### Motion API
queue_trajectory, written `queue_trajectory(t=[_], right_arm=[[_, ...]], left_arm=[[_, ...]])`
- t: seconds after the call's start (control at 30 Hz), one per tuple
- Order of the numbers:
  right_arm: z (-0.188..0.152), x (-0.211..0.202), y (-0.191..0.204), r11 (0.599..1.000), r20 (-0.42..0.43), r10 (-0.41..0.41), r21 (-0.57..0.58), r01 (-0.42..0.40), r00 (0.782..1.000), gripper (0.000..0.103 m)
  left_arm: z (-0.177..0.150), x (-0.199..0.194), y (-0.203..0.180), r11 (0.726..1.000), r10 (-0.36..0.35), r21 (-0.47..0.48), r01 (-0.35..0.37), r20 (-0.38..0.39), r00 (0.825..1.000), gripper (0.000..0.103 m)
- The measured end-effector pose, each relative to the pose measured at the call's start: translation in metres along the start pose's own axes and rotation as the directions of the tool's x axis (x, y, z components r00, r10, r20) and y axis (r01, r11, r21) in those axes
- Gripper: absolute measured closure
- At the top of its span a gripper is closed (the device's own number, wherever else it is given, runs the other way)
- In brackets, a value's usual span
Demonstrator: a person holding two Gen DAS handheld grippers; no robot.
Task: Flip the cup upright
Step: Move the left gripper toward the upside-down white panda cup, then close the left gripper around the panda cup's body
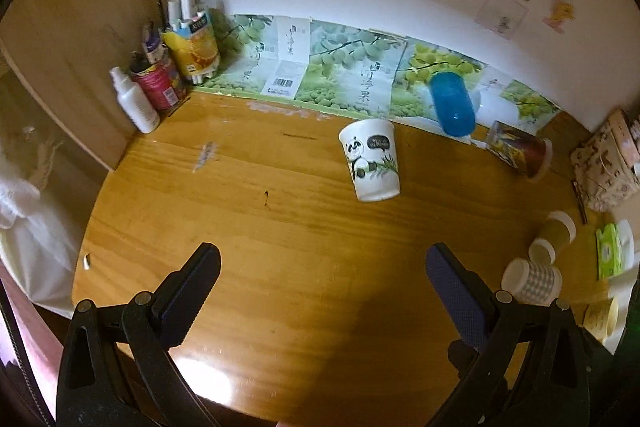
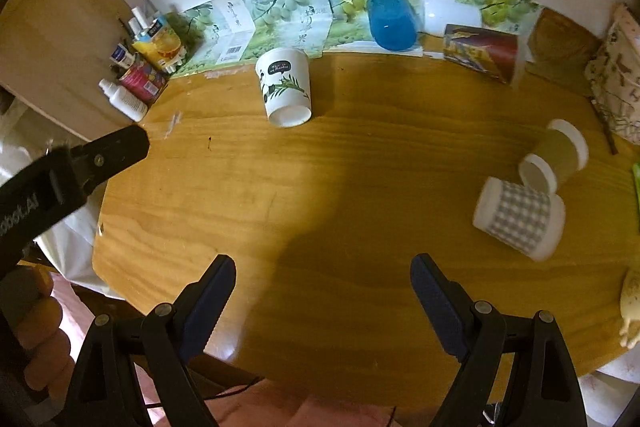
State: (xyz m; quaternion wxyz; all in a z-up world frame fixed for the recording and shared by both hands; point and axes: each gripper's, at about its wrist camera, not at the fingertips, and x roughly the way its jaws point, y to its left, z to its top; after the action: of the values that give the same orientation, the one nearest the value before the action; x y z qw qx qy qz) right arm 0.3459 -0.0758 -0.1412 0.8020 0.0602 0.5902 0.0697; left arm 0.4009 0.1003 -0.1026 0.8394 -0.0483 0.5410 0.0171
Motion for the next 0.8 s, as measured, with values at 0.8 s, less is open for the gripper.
queue_trajectory(t=[0.8], right_arm=[[0.092, 0.105, -0.02, 0.997, -0.194, -0.014, 0.075, 0.029, 0.981, 0.013]], left_arm=[[0.077, 0.161, -0.021, 0.989, -0.131, -0.102, 0.104, -0.32, 0.938, 0.001]])
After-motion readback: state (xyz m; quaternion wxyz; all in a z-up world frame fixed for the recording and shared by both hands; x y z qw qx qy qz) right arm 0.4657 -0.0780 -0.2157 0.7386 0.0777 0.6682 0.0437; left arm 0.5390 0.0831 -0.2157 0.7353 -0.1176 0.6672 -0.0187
